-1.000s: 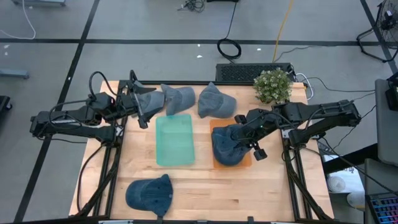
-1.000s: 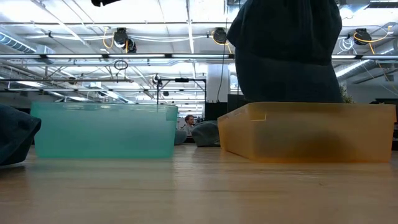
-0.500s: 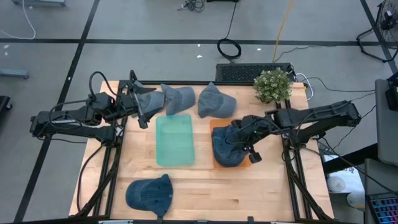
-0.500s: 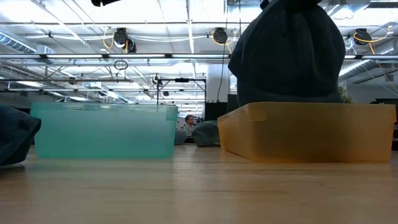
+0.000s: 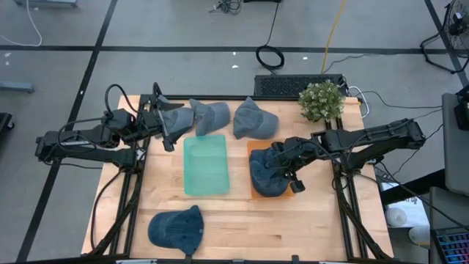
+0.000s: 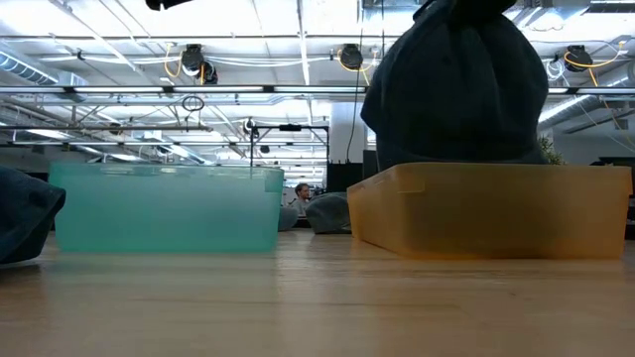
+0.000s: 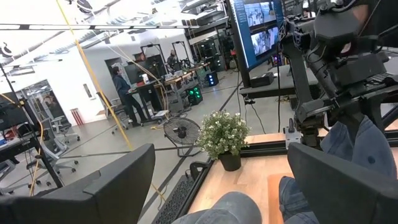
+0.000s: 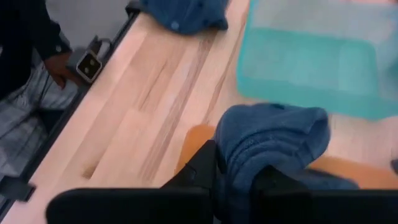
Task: Pick & Place hat
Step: Put the right blue cap into the orange bin
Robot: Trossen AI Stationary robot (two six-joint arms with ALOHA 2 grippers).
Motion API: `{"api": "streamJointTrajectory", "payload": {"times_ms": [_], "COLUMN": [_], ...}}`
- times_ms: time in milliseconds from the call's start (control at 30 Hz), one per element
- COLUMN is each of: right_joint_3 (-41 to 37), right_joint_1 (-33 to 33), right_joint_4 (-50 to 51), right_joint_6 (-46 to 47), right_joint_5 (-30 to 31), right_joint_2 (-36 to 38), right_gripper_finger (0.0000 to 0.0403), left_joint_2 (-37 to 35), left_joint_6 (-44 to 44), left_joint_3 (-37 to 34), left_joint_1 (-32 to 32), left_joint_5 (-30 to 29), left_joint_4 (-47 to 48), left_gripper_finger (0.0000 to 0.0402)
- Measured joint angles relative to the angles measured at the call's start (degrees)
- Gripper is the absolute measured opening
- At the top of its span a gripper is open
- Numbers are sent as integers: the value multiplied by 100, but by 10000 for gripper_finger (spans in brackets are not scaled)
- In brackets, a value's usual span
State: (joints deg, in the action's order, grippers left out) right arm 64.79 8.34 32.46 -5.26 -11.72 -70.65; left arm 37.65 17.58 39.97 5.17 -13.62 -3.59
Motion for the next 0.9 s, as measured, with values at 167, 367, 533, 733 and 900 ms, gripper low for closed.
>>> {"api": "streamJointTrajectory", "payload": {"times_ms": [167, 367, 533, 733, 900], "right_joint_3": [-165, -346, -613, -890, -1014], "right_joint_1": [2, -46, -47, -48, -46], "right_joint_4": [-415, -437, -890, -1810, -2208], "right_joint_6": [-163, -422, -948, -1587, -2153], "right_joint_5": [446, 1983, 3042, 3939, 4604], "right_joint_2": [0, 0, 0, 0, 0], "right_gripper_finger": [63, 132, 190, 237, 255], "left_joint_2": [0, 0, -1, -2, -2], "left_joint_6": [0, -1, 0, 0, 0], "left_joint_3": [0, 0, 0, 0, 0], "left_joint_1": [-2, 0, -2, 0, 0], "left_joint_5": [-1, -1, 0, -1, -1], "left_joint_4": [-1, 0, -1, 1, 1], "left_gripper_finger": [377, 377, 377, 377, 376]}}
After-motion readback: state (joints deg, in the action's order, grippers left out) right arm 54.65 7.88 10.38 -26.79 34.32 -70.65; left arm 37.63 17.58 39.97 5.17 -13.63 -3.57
